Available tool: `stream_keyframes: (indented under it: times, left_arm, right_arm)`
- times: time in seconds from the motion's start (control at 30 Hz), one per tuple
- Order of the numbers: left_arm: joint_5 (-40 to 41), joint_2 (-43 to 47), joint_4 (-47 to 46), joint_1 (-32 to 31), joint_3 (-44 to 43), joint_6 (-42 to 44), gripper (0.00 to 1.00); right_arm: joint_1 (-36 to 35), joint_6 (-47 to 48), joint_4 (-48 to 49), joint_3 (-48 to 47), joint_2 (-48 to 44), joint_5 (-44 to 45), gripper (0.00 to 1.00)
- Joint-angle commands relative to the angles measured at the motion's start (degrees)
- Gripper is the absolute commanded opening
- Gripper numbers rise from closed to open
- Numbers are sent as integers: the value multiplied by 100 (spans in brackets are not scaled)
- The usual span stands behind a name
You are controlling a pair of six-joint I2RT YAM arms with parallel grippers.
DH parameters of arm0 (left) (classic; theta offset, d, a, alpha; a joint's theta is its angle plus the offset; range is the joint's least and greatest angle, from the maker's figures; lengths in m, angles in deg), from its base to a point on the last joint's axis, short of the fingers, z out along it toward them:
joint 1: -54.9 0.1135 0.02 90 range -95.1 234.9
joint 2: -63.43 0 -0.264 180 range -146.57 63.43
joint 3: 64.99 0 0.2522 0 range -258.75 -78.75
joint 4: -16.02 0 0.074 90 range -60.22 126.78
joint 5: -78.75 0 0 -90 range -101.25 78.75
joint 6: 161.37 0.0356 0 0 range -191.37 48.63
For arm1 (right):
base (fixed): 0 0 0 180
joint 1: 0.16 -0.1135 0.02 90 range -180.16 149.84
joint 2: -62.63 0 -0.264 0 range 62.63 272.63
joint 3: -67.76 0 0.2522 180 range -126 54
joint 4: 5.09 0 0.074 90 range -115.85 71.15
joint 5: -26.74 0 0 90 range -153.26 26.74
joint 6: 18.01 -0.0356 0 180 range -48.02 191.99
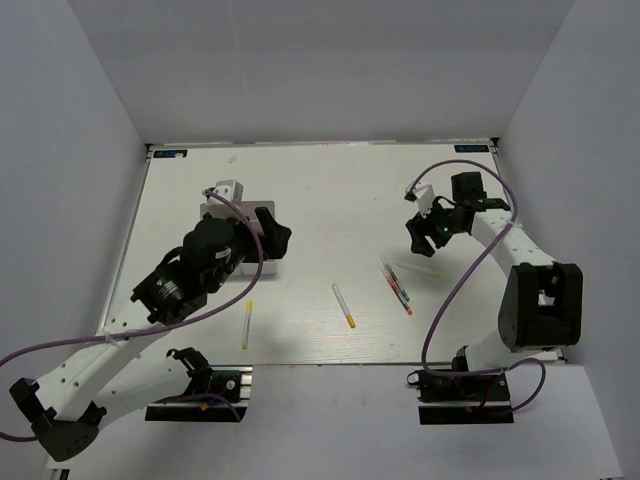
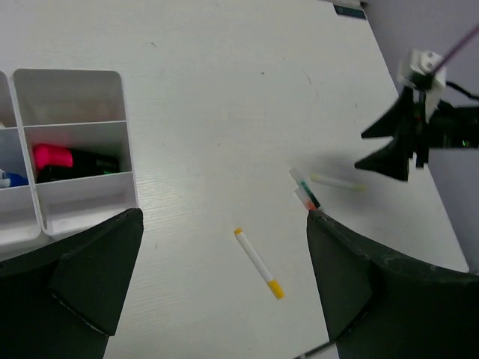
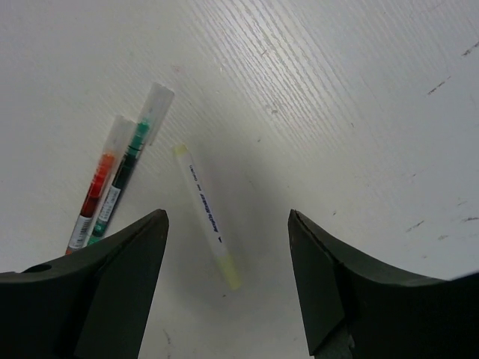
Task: Sort the stationery into containers
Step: Pick up the pen from the center of the board.
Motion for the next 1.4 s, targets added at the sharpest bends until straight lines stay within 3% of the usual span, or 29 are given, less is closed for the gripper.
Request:
stream_keyframes:
  times: [0.0,0.37,0.87,0.97,1.0,1.07,1.1,1.13,1.33,1.37]
  left_arm:
    - [-1003,-3,507,33,-90,872,100]
    - [-1531,770,-379,33,1034,1603,100]
    - [-1620,1649,-493,138,1255,1717,100]
    - [-1620,1702,-494,138,1255,1717,100]
    - [-1620,1702,-494,138,1255,1717,100]
    - [-1620,1763,-494,138,1307,1717,100]
    - [-1620,1824,-494,138,1307,1717,100]
    - [-1620,1912,-494,138,1307,1717,100]
    - [-1874,2439,-871,138,1483,1831,100]
    - [-1875,2631,-924,138,1535,1831,100]
  right_arm:
    - [-161,1010,-647,-417,342,343,71]
    - [-1022,1504,-571,-154,844,1062,68]
    - [-1445,1389,-218,198,1415,2004,61]
    - [-1480,1389,-279,189,1521,2127,50]
    - [-1523,1380,-306,163,1547,2136,36]
    - [-1550,1389,-411,119,1653,2145,20]
    - [-1585,1380,-516,75,1662,2145,5]
    - [-1577,1389,-613,14,1662,2067,0]
    - [-1778,1205,-1386,-899,1389,1619,0]
    - [-1814,1161,-1474,-1545,1354,1444,0]
